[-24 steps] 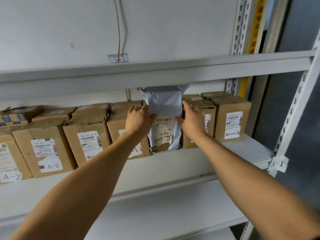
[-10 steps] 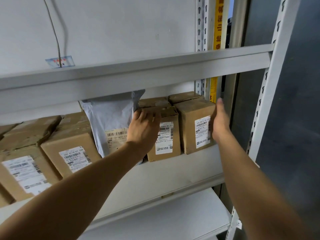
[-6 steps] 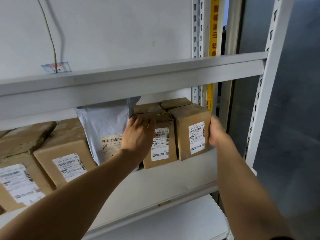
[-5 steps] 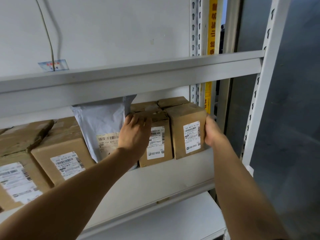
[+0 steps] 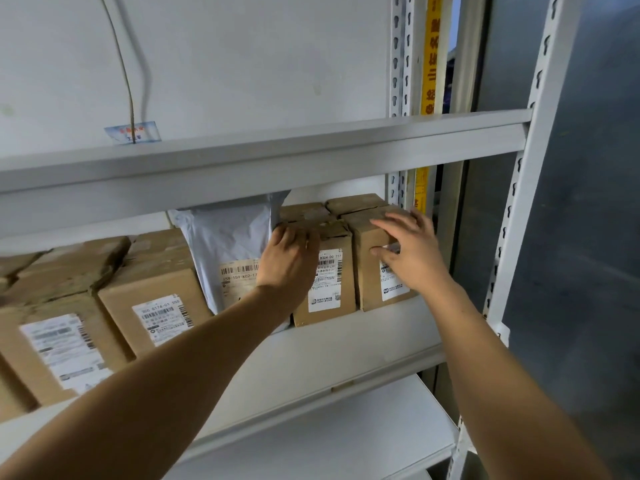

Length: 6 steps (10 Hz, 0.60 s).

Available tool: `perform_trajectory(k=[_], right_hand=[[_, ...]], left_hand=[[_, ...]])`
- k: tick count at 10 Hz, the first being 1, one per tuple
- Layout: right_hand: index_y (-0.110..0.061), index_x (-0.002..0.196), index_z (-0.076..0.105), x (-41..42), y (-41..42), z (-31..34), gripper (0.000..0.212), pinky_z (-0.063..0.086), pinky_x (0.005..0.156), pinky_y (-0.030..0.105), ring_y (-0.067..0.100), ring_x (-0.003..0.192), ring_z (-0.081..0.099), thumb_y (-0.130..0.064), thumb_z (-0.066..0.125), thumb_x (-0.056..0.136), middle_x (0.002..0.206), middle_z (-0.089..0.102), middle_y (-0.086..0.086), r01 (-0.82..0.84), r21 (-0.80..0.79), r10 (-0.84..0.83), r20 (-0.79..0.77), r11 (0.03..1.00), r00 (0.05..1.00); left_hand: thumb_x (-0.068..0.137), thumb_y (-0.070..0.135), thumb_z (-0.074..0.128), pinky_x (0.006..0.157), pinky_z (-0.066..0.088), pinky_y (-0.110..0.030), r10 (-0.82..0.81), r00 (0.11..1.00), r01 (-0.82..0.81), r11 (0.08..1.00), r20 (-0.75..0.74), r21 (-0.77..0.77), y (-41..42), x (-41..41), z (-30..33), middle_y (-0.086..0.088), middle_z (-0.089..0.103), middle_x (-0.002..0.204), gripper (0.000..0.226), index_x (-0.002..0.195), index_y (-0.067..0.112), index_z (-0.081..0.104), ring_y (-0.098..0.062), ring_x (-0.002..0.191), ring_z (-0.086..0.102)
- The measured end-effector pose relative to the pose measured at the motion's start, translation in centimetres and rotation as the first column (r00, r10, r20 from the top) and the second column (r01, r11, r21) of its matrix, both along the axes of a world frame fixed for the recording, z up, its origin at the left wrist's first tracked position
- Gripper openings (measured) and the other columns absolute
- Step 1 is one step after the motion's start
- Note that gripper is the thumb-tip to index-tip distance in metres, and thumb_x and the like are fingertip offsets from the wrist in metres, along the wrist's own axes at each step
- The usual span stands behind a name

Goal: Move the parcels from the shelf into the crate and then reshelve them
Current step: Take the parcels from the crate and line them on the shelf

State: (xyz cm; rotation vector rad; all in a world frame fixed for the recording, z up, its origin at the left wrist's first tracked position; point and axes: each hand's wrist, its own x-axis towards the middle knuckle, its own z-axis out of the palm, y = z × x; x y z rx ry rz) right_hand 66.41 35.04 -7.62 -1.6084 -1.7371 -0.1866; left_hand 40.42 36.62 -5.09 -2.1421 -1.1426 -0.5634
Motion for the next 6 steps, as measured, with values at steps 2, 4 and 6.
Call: perform_trajectory(k=[2,4,6], right_hand=[[-0.035,0.142,0.065,-1.3,0.7,-0.3,0.057,0.026,0.125,0.052,0.030,0.157,0.017,-0.033,0.082,0.088,0.156,0.054,-0.008,-0.030,0.072,0.044,-0.196,0.997,0.980],[-0.036,0.154,0.052,-1.4,0.2,-0.9,0.061,0.014,0.130,0.056,0.029,0.163,0.002,-0.039,0.073,0.096,0.165,0.042,-0.007,-0.006,0.042,0.011,-0.104,0.999,0.995],[-0.027,0.155,0.051,-5.8,-2.8,-0.4,0.062,0.021,0.126,0.061,0.032,0.157,0.025,-0.043,0.069,0.098,0.163,0.046,0.004,0.048,0.187,-0.068,0.101,0.981,0.993]], left_hand=[[0.078,0.000,0.073,0.101,0.051,-0.048,-0.022,1.000,0.022,1.000,0.018,0.017,0.5,-0.3,-0.1,-0.021,0.074,0.093,0.035,0.113,-0.002,0.070,-0.040,0.093,0.068],[0.087,0.006,0.037,0.114,0.041,-0.050,-0.050,0.999,0.050,0.999,0.007,0.006,-0.1,-0.6,-0.3,-0.023,0.072,0.113,0.050,0.129,-0.003,0.063,-0.041,0.112,0.064],[0.094,0.002,0.040,0.110,0.044,-0.046,-0.219,0.975,0.214,0.972,0.041,0.096,-2.4,-4.5,-1.0,-0.018,0.067,0.118,0.036,0.117,0.002,0.067,-0.037,0.112,0.061]])
